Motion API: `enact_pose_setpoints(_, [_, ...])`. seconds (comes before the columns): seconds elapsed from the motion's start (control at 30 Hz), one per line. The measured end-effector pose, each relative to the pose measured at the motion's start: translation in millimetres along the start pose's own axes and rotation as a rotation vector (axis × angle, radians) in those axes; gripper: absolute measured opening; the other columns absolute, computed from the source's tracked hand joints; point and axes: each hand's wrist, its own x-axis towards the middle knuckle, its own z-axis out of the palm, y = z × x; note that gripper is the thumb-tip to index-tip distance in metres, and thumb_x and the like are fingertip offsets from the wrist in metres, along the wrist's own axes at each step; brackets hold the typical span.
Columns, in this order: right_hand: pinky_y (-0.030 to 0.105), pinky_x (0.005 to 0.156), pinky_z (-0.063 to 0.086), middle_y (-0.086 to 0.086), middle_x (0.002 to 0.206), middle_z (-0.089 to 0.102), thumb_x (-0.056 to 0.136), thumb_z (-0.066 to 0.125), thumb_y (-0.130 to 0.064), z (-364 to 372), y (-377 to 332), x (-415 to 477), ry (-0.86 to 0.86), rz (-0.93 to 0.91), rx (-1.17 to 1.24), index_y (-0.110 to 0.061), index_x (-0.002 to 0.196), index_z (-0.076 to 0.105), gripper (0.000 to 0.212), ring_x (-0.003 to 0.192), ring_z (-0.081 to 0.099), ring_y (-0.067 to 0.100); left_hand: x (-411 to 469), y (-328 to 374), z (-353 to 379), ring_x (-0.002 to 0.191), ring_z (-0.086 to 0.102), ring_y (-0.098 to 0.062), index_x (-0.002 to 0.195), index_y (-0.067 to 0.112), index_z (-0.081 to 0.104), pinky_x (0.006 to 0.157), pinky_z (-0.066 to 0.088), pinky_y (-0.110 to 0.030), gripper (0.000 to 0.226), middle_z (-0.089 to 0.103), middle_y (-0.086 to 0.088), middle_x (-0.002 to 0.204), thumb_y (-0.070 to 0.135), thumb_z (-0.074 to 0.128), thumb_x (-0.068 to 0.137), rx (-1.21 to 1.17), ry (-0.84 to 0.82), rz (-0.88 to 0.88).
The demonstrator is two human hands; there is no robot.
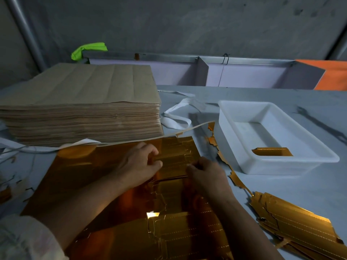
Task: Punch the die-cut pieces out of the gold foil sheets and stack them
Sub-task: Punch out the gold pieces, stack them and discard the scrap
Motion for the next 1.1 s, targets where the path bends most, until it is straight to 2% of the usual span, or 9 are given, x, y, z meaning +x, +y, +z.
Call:
enact_pose_setpoints(0.07, [0.024,0.065,0.051,-0.008,0.085,0.062,0.098,0.056,-0.032,1,-3,11,0.045,-0.033,-0.091,-0.022,0.099,0.062,0.012,0.077,0.06,0.006,2,-13,1,0.133,0.036,-0.017,0.146,0.036,0.033,0.102,0.041,-0.035,0.069,0.027,0.008,0.152,0.059,0.058,0.087,0.112,-0.095,-0.039])
enact_pose_setpoints(0.13, [0.027,0.073,0.051,-0.004,0.098,0.062,0.098,0.054,-0.034,3,-5,21,0.076,-0.043,-0.229,-0.021,0.11,0.06,0.019,0.085,0.059,0.01,3,-25,5,0.15,0.003,-0.022,0.154,0.039,0.007,0.119,0.013,-0.044,0.09,-0.001,0.01,0.163,0.078,0.044,0.082,0.227,-0.187,-0.077])
enact_pose_setpoints(0.2, [0.032,0.084,0.048,0.002,0.115,0.058,0.097,0.05,-0.035,5,-7,29,0.063,-0.032,-0.411,-0.02,0.121,0.057,0.029,0.103,0.055,0.019,4,-36,11,0.149,-0.016,-0.017,0.154,0.037,-0.008,0.117,-0.007,-0.041,0.102,-0.015,0.008,0.163,0.091,0.022,0.073,0.318,-0.242,-0.071])
enact_pose_setpoints(0.33, [0.034,0.084,0.036,0.003,0.116,0.057,0.097,0.047,-0.04,13,-12,34,-0.006,-0.084,-0.725,-0.021,0.114,0.057,0.027,0.111,0.046,0.024,4,-46,23,0.146,-0.024,-0.015,0.152,0.035,-0.016,0.115,-0.015,-0.04,0.112,-0.021,0.007,0.161,0.098,-0.003,0.061,0.401,-0.204,-0.039])
enact_pose_setpoints(0.43, [0.036,0.085,0.035,0.003,0.113,0.056,0.097,0.049,-0.043,19,-15,35,-0.017,-0.102,-0.787,-0.02,0.112,0.058,0.029,0.109,0.047,0.024,1,-47,26,0.145,-0.025,-0.014,0.152,0.033,-0.018,0.115,-0.016,-0.04,0.113,-0.022,0.007,0.161,0.098,-0.007,0.06,0.409,-0.195,-0.029])
enact_pose_setpoints(0.63, [0.04,0.094,0.049,0.008,0.112,0.063,0.096,0.053,-0.037,24,-13,36,-0.028,0.035,-0.639,-0.013,0.115,0.057,0.031,0.106,0.057,0.026,-4,-48,15,0.147,-0.017,-0.009,0.154,0.034,-0.012,0.115,-0.015,-0.037,0.099,-0.013,0.009,0.163,0.087,-0.013,0.071,0.343,-0.199,-0.035])
enact_pose_setpoints(0.9, [0.038,0.102,0.039,0.008,0.132,0.046,0.095,0.05,-0.053,24,-17,32,-0.012,0.011,-0.754,-0.016,0.13,0.05,0.051,0.122,0.043,0.027,-7,-51,22,0.149,-0.014,-0.014,0.154,0.033,-0.008,0.12,-0.011,-0.043,0.067,-0.011,0.008,0.164,0.064,0.0,0.095,0.411,-0.114,-0.109])
enact_pose_setpoints(1.03, [0.04,0.103,0.04,0.008,0.128,0.051,0.095,0.056,-0.041,23,-23,33,-0.026,0.034,-0.645,-0.014,0.129,0.048,0.045,0.121,0.047,0.027,-6,-53,23,0.15,-0.013,-0.014,0.154,0.034,-0.007,0.12,-0.01,-0.043,0.061,-0.009,0.008,0.164,0.058,0.003,0.099,0.418,-0.087,-0.111])
enact_pose_setpoints(1.1, [0.041,0.098,0.046,0.006,0.114,0.055,0.095,0.058,-0.032,22,-25,34,-0.031,0.055,-0.524,-0.013,0.127,0.045,0.04,0.113,0.054,0.027,-6,-53,24,0.15,-0.012,-0.014,0.154,0.034,-0.007,0.12,-0.01,-0.042,0.06,-0.009,0.008,0.164,0.056,0.003,0.1,0.417,-0.083,-0.112])
